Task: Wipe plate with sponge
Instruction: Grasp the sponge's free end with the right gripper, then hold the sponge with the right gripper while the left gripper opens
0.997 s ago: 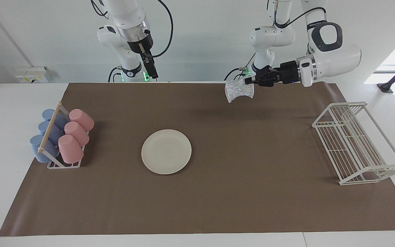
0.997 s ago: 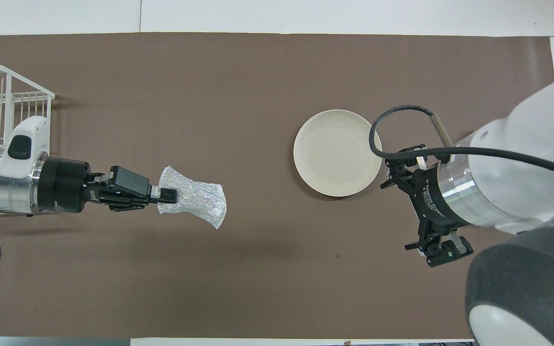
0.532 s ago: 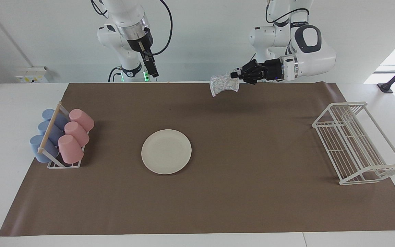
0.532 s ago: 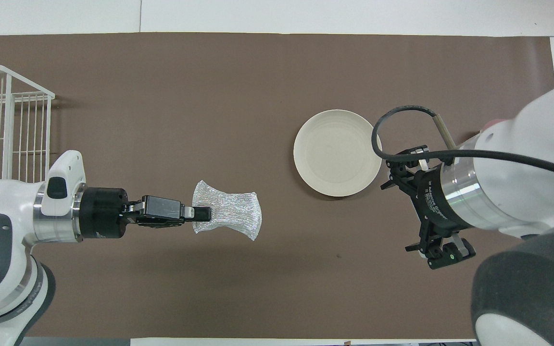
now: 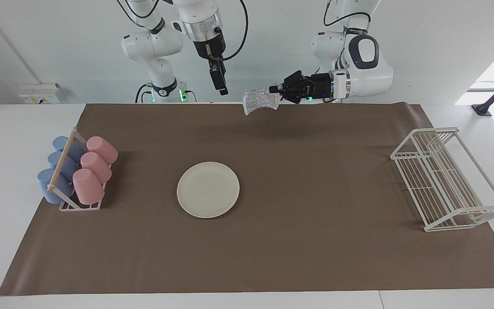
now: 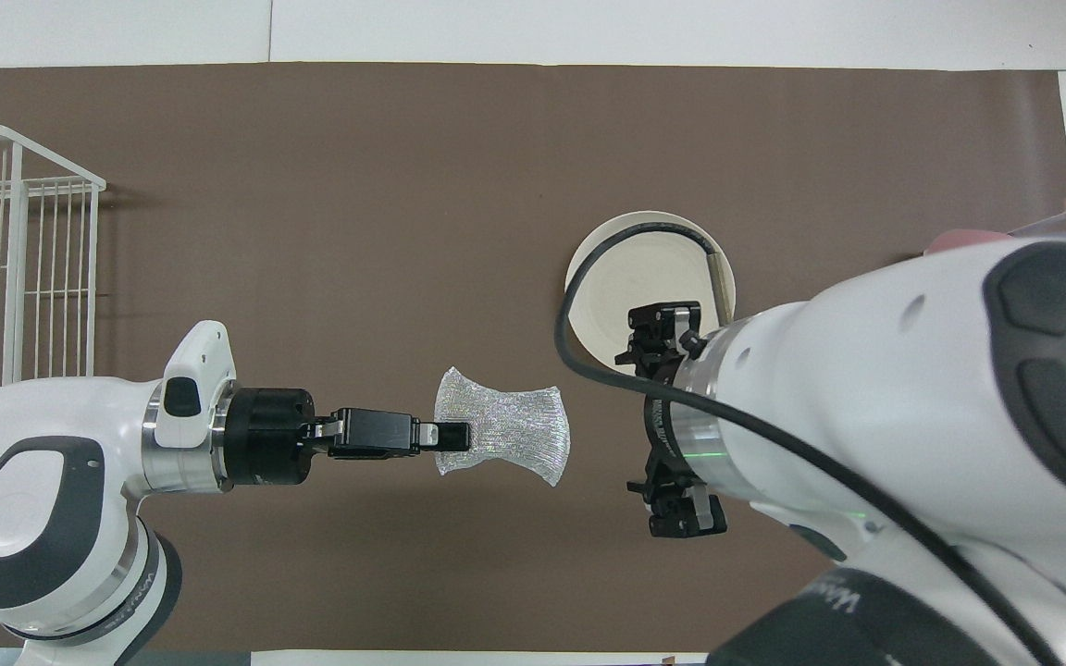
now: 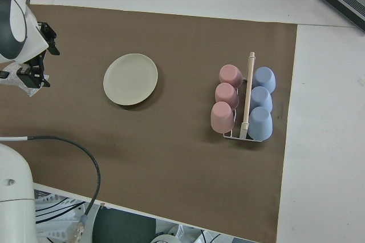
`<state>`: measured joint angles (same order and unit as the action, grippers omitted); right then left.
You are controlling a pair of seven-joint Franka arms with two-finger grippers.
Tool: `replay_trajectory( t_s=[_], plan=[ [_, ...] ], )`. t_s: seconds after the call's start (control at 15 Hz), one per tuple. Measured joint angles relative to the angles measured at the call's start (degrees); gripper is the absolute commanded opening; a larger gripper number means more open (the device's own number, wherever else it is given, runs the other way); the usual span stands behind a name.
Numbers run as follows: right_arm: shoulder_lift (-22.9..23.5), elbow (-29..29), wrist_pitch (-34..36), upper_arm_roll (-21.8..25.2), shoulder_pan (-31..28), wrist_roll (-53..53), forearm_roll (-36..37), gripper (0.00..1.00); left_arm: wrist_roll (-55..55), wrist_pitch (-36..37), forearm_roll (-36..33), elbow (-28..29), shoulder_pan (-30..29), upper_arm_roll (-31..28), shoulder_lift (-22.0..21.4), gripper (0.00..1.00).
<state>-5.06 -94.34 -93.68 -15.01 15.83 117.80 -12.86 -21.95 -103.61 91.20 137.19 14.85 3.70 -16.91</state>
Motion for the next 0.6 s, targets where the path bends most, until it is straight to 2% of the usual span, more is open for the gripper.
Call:
replay_trajectory(
  t_s=[0.33, 0.6],
  plan=[
    [-0.9, -5.1, -8.4, -0.1, 4.6, 6.8, -1.7, 1.0, -0.1, 0.0, 0.1, 0.1, 0.1, -0.2, 0.0, 0.0],
    [-2.1, -10.2, -14.9, -0.3, 5.3, 7.1, -1.7, 1.0, -0.1, 0.1, 0.1, 0.1, 0.1, -0.3, -0.1, 0.0]
  ],
)
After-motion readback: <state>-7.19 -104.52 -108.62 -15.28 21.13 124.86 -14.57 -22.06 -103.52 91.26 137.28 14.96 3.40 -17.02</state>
